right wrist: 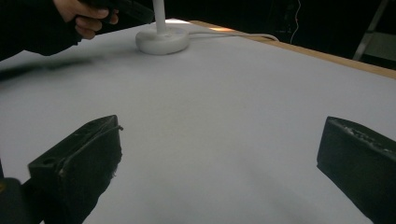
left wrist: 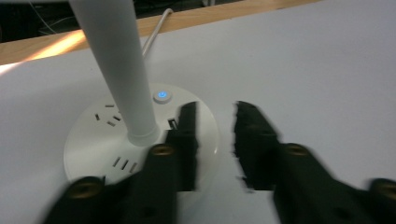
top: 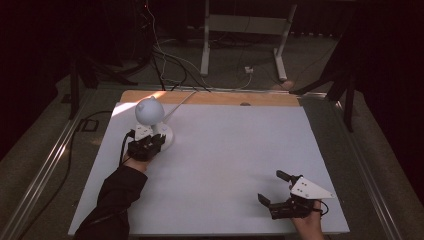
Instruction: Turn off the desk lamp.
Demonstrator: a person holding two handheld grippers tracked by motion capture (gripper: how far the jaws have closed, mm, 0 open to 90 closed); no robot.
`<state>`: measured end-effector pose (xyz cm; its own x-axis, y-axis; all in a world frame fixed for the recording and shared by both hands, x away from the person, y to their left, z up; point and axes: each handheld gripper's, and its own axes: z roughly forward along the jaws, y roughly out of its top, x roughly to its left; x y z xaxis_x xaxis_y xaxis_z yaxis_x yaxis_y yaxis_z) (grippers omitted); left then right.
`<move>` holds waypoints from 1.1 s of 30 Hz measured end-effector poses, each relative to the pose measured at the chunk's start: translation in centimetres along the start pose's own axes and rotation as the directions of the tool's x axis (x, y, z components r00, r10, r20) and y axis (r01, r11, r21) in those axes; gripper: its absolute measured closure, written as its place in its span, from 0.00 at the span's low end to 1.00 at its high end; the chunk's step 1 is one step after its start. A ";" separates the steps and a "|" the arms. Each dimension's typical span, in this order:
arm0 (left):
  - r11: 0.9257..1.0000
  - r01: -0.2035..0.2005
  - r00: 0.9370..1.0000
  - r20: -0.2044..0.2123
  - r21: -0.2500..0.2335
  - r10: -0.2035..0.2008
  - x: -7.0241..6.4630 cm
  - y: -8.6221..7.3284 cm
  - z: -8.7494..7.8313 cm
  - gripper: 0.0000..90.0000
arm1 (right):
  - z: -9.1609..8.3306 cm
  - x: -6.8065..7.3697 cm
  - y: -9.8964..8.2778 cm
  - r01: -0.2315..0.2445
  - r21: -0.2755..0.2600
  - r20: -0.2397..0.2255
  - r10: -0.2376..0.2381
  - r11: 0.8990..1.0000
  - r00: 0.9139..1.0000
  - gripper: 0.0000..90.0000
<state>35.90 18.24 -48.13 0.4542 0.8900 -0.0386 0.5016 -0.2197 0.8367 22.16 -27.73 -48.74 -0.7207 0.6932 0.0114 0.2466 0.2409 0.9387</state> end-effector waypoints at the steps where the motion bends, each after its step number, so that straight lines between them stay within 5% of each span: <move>1: 1.000 0.000 1.000 0.011 0.006 0.000 -0.1 0.1 -0.1 0.73 | 0.0 0.0 0.0 0.001 0.001 0.000 -0.001 1.000 1.000 0.00; 12: 1.000 0.006 0.996 0.087 0.017 -0.008 -0.8 0.7 -1.0 0.39 | -0.1 0.0 0.0 0.001 0.000 0.002 -0.001 1.000 1.000 0.00; 16: 1.000 0.000 0.988 0.157 0.031 -0.005 -1.0 0.9 -1.3 0.16 | -0.1 0.0 0.0 -0.001 0.000 0.003 0.001 1.000 1.000 0.00; 23: 1.000 0.000 0.979 0.206 0.023 -0.005 -1.4 0.9 -2.0 0.02 | -0.1 -0.1 0.0 0.000 -0.003 0.003 0.000 1.000 1.000 0.00; 33: 0.998 -0.037 0.970 0.241 0.058 0.022 -1.9 -0.2 -3.2 0.01 | -0.1 0.0 0.1 -0.001 -0.003 0.001 0.001 1.000 1.000 0.00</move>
<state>32.55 17.93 -46.48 0.6295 0.7622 -0.1509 0.5262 -0.2753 0.8045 22.11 -27.79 -48.65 -0.7198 0.6941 0.0121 0.2451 0.2378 0.9399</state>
